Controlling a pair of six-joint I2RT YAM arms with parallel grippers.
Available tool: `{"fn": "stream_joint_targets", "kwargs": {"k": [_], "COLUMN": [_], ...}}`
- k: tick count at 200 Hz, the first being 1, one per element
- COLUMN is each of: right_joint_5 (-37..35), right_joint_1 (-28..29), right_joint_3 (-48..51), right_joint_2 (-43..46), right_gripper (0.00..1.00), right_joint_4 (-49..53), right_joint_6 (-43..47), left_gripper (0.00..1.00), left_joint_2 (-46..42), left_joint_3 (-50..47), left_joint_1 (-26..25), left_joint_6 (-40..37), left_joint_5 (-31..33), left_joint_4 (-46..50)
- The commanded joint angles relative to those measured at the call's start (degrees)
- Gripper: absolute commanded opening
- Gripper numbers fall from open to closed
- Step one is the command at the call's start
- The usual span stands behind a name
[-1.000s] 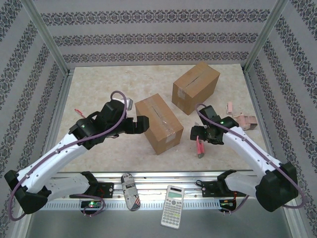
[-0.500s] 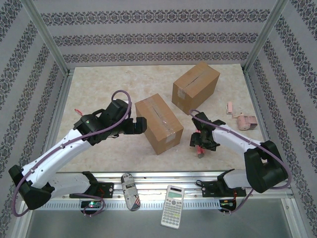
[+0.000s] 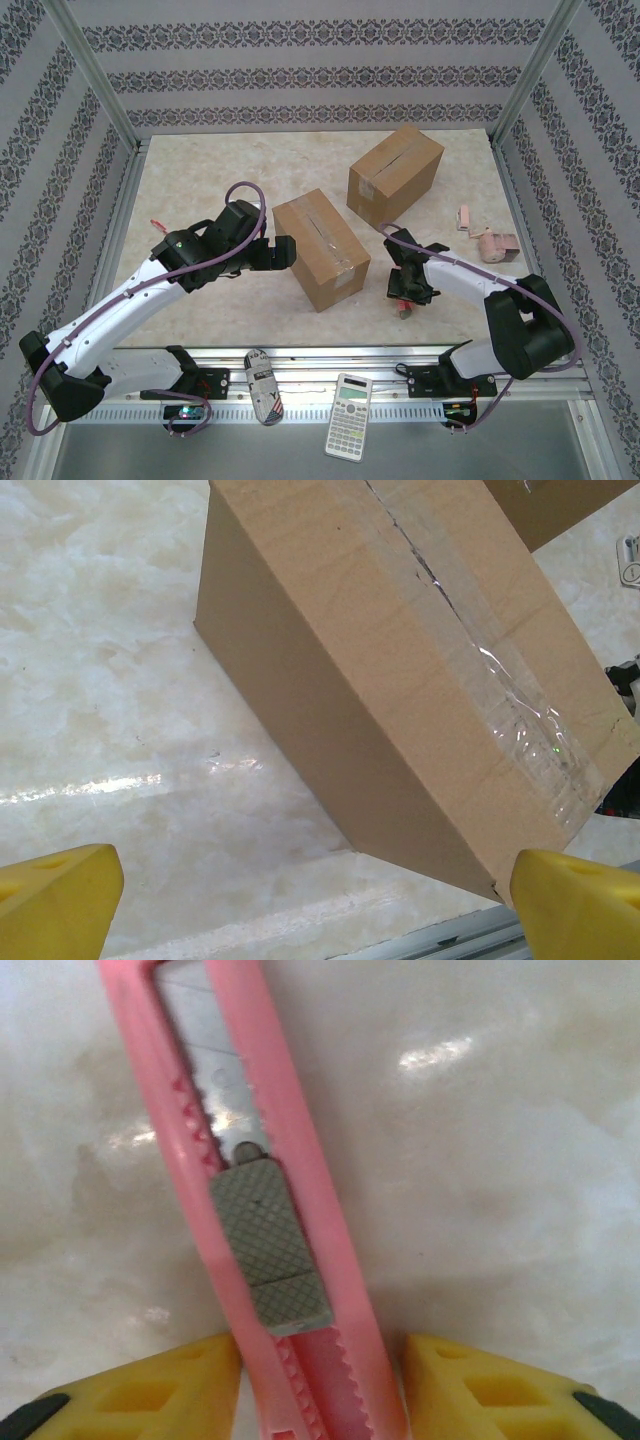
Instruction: Unpack the express box
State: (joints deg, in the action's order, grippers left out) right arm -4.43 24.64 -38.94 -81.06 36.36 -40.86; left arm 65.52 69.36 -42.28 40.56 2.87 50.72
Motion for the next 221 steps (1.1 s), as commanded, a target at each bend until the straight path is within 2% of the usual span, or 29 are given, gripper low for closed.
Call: {"fn": "stream_joint_targets", "kwargs": {"k": [1, 33, 93, 144, 176, 221], "right_joint_5": [-1.50, -1.26, -0.82, -0.66, 1.72, 6.60], "right_joint_1": [0.68, 0.76, 0.79, 0.28, 0.75, 5.66], "right_joint_3": [-0.86, -1.22, -2.65, -5.53, -9.81, -17.83], "right_joint_2": [-1.20, -1.65, 0.19, 12.45, 21.35, 29.45], "right_gripper": [0.39, 0.26, 0.21, 0.21, 0.21, 0.21], "right_joint_4": [1.08, 1.02, 2.14, 8.39, 13.90, 18.84], "right_joint_6": [-0.15, 0.60, 2.39, 5.83, 9.99, 15.78], "left_gripper": [1.00, 1.00, 1.00, 1.00, 1.00, 1.00], "left_joint_2": [-0.45, 0.15, 0.33, 1.06, 4.59, 11.51], "left_joint_3": [0.31, 0.69, 1.29, 3.52, 6.96, 13.99], "left_joint_1": [0.33, 0.28, 0.26, -0.24, -1.50, -4.31], "left_joint_6": [-1.28, -2.14, -5.01, -7.36, -8.68, -9.79], "left_joint_5": [0.65, 0.07, -4.41, -11.73, -16.63, -19.12], "left_joint_4": [1.56, 1.72, 0.02, -3.53, -6.69, -10.32]}}
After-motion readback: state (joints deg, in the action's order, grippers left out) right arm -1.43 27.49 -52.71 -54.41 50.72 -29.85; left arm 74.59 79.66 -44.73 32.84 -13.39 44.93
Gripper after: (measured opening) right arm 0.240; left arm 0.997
